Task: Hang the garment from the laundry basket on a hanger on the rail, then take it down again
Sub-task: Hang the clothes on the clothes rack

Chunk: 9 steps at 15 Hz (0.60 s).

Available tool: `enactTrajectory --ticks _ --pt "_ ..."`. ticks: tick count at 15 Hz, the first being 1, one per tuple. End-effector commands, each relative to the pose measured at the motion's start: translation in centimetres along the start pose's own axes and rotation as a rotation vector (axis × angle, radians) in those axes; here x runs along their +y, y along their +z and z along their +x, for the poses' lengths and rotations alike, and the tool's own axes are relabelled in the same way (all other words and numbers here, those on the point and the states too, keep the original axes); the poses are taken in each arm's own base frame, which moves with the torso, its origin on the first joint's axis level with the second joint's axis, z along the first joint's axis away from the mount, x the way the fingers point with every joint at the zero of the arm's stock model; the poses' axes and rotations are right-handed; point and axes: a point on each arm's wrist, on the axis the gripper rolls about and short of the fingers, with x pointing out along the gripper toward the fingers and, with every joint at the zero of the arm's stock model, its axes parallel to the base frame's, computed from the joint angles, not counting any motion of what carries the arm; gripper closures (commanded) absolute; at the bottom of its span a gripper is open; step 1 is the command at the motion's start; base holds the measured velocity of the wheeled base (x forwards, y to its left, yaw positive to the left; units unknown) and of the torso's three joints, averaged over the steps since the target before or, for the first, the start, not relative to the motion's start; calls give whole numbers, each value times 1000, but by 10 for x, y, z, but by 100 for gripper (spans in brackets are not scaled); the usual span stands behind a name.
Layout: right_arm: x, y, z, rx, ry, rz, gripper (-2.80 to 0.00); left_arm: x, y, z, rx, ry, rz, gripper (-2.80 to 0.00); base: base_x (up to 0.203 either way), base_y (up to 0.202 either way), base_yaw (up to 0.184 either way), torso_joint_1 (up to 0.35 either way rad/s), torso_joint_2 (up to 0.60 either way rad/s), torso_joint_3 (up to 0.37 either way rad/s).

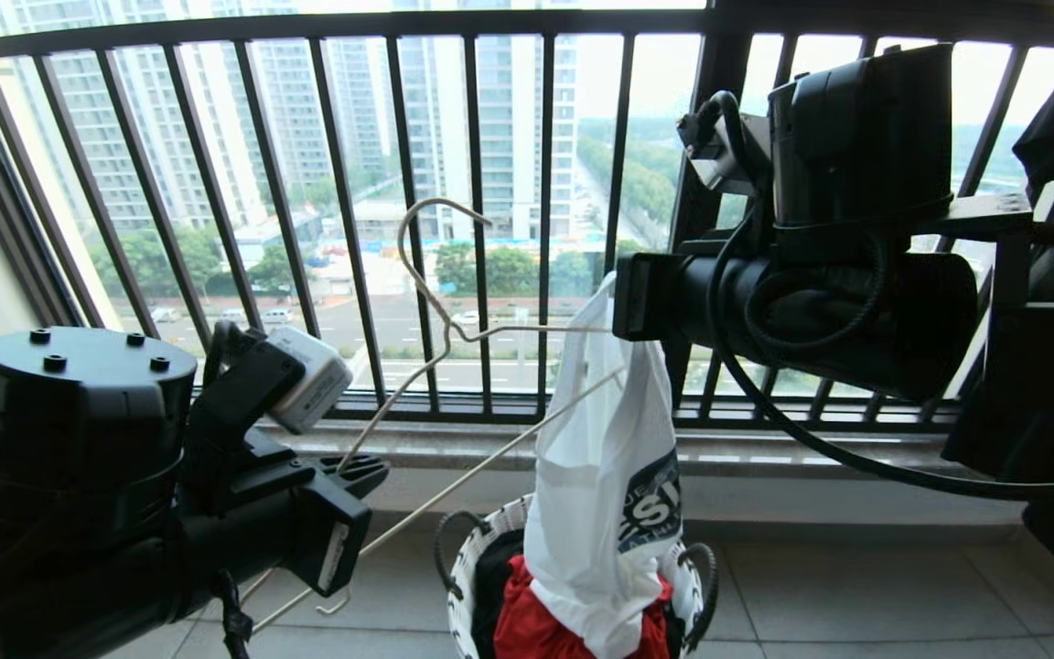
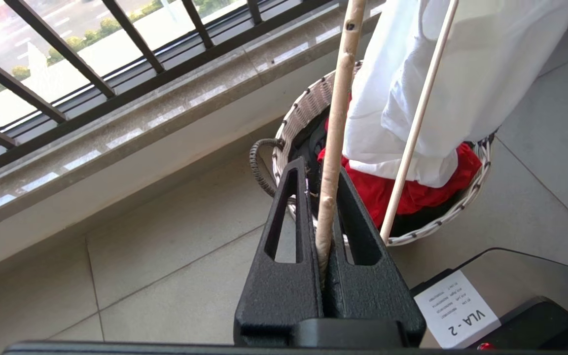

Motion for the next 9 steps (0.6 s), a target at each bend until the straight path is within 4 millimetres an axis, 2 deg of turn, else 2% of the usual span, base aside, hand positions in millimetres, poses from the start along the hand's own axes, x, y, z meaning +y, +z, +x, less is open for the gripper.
enactTrajectory --ticks 1,4,9 --pt "7 -2 -3 2 31 16 0 -6 -4 16 1 -5 2 0 0 0 0 0 0 0" --pt "22 -6 -7 22 114 70 0 -10 -7 34 -42 49 -10 0 0 0 0 0 0 0" --pt "33 -6 -7 20 215 134 0 -12 -7 40 -72 77 -22 0 0 0 0 0 0 0"
